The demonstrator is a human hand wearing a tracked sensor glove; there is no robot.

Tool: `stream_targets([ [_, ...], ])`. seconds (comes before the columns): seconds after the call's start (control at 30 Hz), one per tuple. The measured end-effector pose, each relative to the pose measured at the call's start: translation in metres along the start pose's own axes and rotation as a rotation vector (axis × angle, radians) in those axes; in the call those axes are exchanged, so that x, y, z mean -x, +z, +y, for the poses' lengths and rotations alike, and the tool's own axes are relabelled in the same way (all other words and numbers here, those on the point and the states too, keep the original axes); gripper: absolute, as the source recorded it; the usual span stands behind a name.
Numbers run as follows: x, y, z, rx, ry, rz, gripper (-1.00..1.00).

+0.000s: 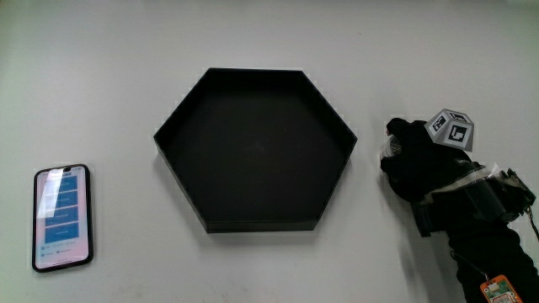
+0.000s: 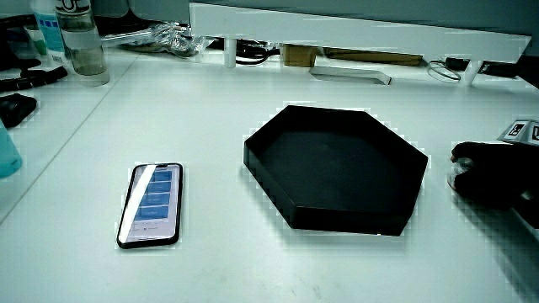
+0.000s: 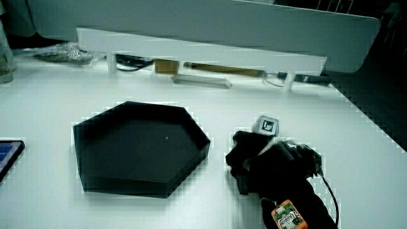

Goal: Place paper clip on desk

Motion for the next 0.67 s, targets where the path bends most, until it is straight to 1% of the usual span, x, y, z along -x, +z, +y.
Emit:
stream_targets([
  [0.03,-0.001,0.000,0.001,0.012,0.003,0.003,-0.53],
  [0.07,-0.004,-0.002,0.004,0.057,-0.003,0.020,-0.60],
  [0.1,-0.005,-0.003,0.004,0.074,-0.009,0.020,-0.67],
  [0.13,-0.005,-0.003,0.003,0.072,0.001,0.011,-0.73],
  [0.17,-0.007,-0.003,0.002,0.065,0.002,0.015,-0.80],
  [0.2,-0.007,-0.001,-0.001,0.054,0.010,0.026,-0.87],
  [0.23,-0.008,0.000,-0.003,0.031,0.005,0.023,-0.93],
  [0.27,-0.007,0.003,-0.008,-0.005,0.026,0.035,-1.00],
  [0.3,-0.009,0.006,-0.009,-0.056,0.025,0.045,-1.00],
  [0.37,-0.009,0.015,-0.021,-0.159,0.052,0.085,-1.00],
  [0.4,-0.012,0.017,-0.022,-0.181,0.046,0.100,-1.00],
  [0.43,-0.012,0.020,-0.023,-0.164,0.047,0.109,-1.00],
  [0.47,-0.013,0.022,-0.023,-0.179,0.034,0.097,-1.00],
  [0.5,-0.011,0.024,-0.027,-0.178,0.042,0.099,-1.00],
  [0.53,-0.012,0.025,-0.028,-0.162,0.045,0.106,-1.00],
  [0.57,-0.012,0.025,-0.029,-0.172,0.049,0.099,-1.00],
  [0.6,-0.012,0.025,-0.029,-0.168,0.044,0.095,-1.00],
  [0.63,-0.015,0.024,-0.026,-0.167,0.032,0.103,-1.00],
  [0.67,-0.015,0.024,-0.026,-0.165,0.033,0.099,-1.00],
])
